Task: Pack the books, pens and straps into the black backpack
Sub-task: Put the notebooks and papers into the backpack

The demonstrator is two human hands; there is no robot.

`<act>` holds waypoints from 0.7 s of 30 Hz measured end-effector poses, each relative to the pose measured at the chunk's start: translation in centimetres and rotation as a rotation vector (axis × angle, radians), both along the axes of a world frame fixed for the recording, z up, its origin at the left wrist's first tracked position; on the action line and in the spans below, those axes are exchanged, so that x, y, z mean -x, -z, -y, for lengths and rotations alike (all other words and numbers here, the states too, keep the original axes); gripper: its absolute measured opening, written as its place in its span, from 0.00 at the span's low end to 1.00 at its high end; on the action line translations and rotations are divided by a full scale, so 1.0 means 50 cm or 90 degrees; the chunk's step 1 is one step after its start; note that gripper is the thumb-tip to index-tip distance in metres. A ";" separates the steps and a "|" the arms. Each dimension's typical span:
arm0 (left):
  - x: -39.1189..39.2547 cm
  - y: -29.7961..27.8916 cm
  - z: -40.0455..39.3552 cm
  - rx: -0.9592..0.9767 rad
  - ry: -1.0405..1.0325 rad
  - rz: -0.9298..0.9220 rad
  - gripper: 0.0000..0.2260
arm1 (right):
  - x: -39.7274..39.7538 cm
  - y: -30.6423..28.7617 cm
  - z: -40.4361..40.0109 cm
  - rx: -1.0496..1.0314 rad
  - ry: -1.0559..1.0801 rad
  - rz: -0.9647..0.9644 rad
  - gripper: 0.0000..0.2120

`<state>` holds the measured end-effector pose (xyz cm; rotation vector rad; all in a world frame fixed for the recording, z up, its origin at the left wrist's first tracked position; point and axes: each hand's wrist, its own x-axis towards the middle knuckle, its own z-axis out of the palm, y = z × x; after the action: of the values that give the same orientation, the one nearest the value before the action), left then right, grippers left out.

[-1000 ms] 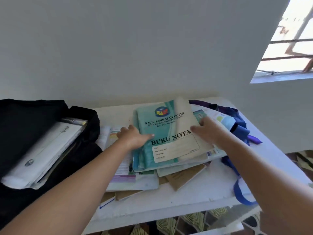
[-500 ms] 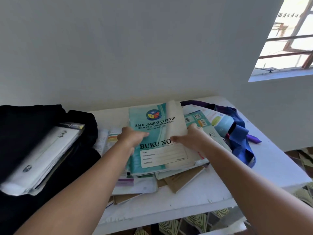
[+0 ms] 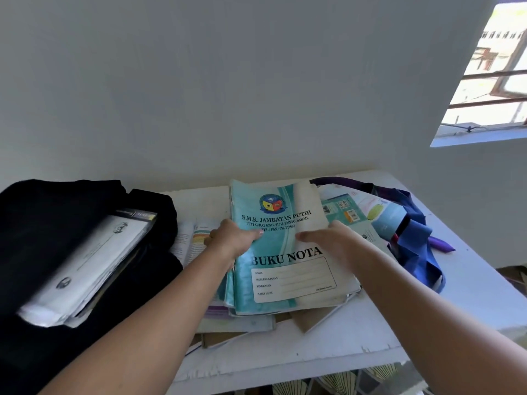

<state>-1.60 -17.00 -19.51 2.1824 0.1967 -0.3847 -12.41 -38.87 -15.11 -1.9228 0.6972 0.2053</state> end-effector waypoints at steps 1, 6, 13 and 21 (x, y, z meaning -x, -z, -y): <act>0.032 -0.035 0.001 0.009 0.023 0.015 0.45 | 0.001 -0.001 -0.001 0.000 0.004 0.001 0.29; 0.072 -0.082 0.006 0.030 -0.027 0.078 0.52 | 0.006 -0.002 0.001 -0.026 -0.010 0.000 0.41; 0.099 -0.110 -0.030 0.367 -0.085 -0.067 0.18 | 0.001 0.016 -0.002 -0.062 -0.023 0.006 0.63; 0.128 -0.249 -0.076 0.562 -0.089 0.184 0.11 | -0.007 -0.111 -0.058 -0.261 -0.019 0.287 0.53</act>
<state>-7.99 -13.18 -7.07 1.3190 0.0044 -0.0426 -12.05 -35.97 -9.57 -1.5103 0.2947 -0.0668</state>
